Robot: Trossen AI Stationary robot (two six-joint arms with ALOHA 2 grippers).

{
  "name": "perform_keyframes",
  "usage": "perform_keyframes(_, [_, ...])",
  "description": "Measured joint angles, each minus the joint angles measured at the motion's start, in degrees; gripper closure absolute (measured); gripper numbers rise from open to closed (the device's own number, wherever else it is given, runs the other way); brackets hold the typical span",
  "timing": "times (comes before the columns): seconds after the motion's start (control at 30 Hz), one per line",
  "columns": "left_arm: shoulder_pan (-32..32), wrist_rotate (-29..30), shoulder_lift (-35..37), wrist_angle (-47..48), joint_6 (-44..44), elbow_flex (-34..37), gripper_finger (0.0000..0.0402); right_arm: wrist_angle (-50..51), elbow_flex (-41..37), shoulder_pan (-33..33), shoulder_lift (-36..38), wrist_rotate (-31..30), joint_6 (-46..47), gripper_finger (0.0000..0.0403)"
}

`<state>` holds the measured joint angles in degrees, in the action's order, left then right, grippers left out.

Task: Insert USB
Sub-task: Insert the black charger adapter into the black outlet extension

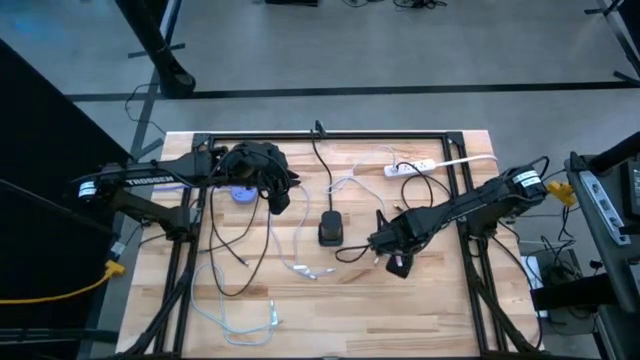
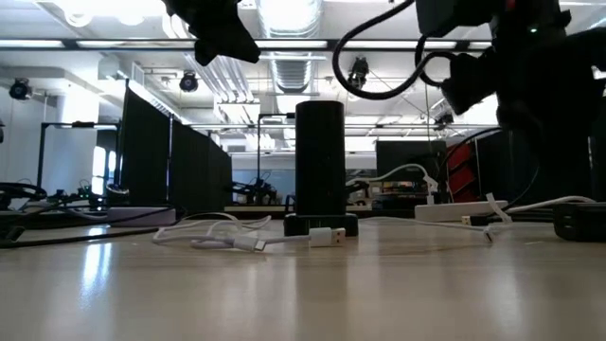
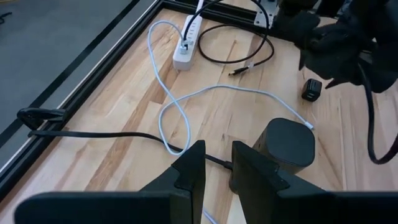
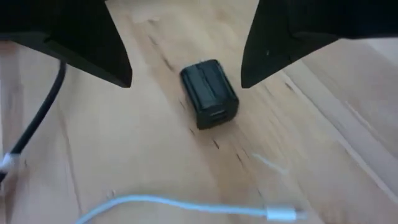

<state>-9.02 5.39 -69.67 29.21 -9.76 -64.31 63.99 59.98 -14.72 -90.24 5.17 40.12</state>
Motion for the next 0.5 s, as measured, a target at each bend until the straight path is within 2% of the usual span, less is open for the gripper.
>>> perform_keyframes(0.2, [0.00, 0.04, 0.00, 0.06, -0.83, 0.00, 0.0335, -0.56, -2.28, 0.19, 0.00, 2.62, -6.41, 0.0109])
perform_keyframes(0.5, [0.00, 0.09, -0.01, 0.00, -1.19, 0.00, 0.0335, -4.62, -2.50, 0.13, -0.03, 4.44, -8.22, 0.0141])
